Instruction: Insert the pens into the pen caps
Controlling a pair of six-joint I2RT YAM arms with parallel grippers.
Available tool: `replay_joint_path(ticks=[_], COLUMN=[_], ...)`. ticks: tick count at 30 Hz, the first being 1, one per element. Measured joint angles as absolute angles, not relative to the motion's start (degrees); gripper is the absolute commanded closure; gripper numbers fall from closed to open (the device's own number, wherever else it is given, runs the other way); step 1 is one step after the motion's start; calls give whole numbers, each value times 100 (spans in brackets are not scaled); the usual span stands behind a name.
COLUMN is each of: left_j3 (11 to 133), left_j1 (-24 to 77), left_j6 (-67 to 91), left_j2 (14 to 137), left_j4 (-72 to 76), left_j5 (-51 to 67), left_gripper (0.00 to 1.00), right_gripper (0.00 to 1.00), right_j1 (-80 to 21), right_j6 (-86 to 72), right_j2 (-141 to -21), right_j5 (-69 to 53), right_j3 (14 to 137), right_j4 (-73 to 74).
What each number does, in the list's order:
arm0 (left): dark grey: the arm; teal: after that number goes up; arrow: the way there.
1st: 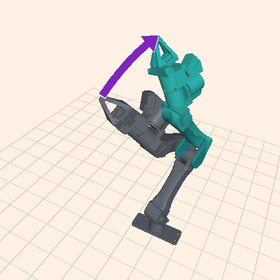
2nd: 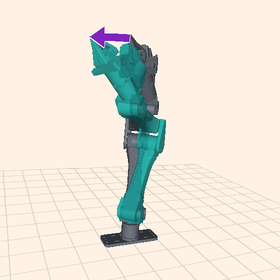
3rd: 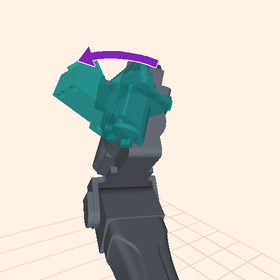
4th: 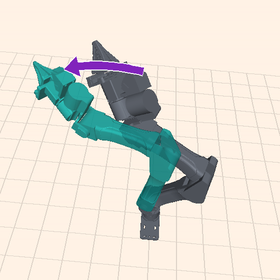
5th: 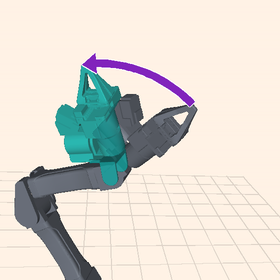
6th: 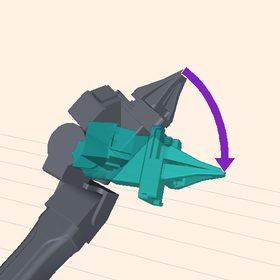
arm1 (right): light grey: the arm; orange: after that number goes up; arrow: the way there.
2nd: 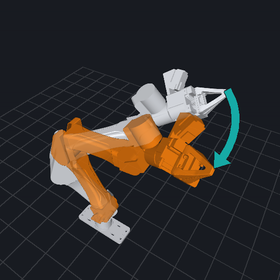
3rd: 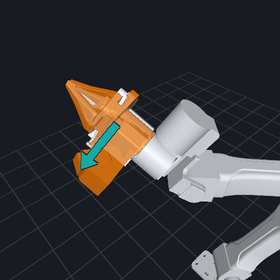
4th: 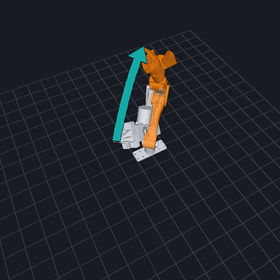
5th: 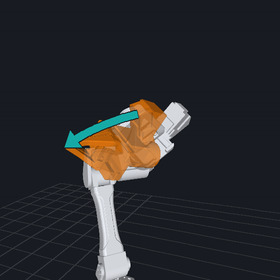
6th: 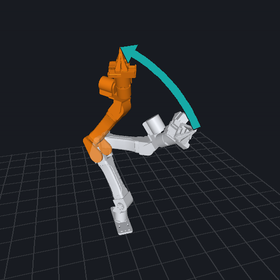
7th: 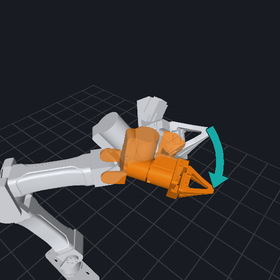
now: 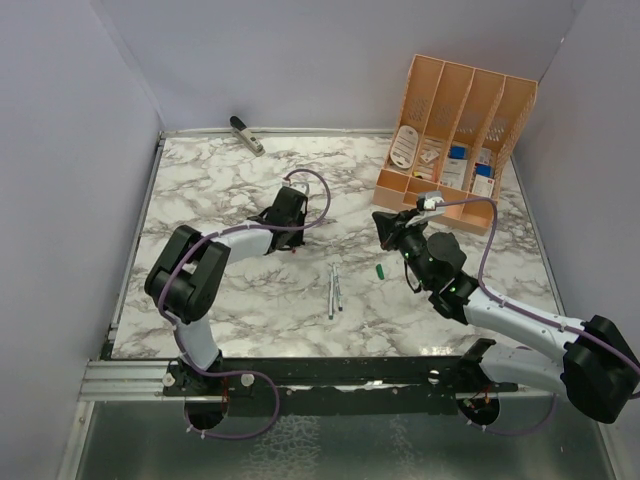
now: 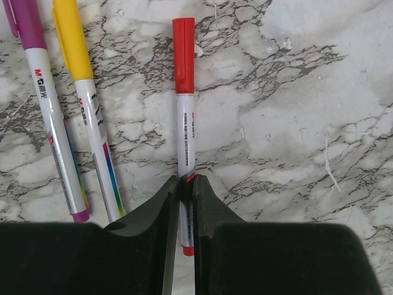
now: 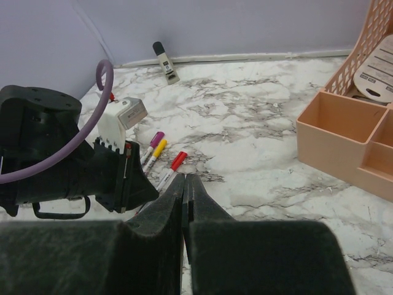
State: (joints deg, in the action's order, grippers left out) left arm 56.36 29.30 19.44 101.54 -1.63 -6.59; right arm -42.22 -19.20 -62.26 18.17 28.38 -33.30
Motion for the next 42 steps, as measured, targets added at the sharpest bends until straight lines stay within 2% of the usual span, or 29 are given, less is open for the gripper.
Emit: replay_joint_path(ticks=[5,8,12,16,19,21,22,29,37,42], left_j3=[5763,5782,5795,5857,5977,6045,6064,6058,5260,4644], left_j1=[2897,2882,2882,2875,2860,2860,2860,2860,2871,3183], left_j6=[1986,2010,2010,1973,1916,1892,1887,1892,1986,1922], left_j2=[10311,10331,10331,10328,10269,10151,10075,9314,8510,8099], left_j4=[-180,-176,-185,-244,-318,-355,-357,-349,-123,-106], left_j5=[-661,-661,-663,-674,-692,-696,-694,-692,-491,-309], left_gripper=[77,74,73,72,72,72,71,72,74,74], right_gripper=[99,97,87,64,29,11,6,5,46,50], right_j1=[-4222,-4222,-4222,-4222,-4222,-4222,-4222,-4187,-4056,-3929], right_j6=[-1918,-1918,-1925,-1970,-2040,-2080,-2150,-2517,-2556,-2414], right_j2=[-6226,-6226,-6257,-6326,-6412,-6469,-6504,-6462,-6307,-6062], right_j5=[1820,1820,1837,2003,2215,2364,2477,3037,3361,3533], right_j3=[2838,2838,2838,2838,2838,2847,2851,2816,2665,2338], right_j4=[-3330,-3330,-3330,-3323,-3297,-3256,-3221,-3135,-3328,-3544])
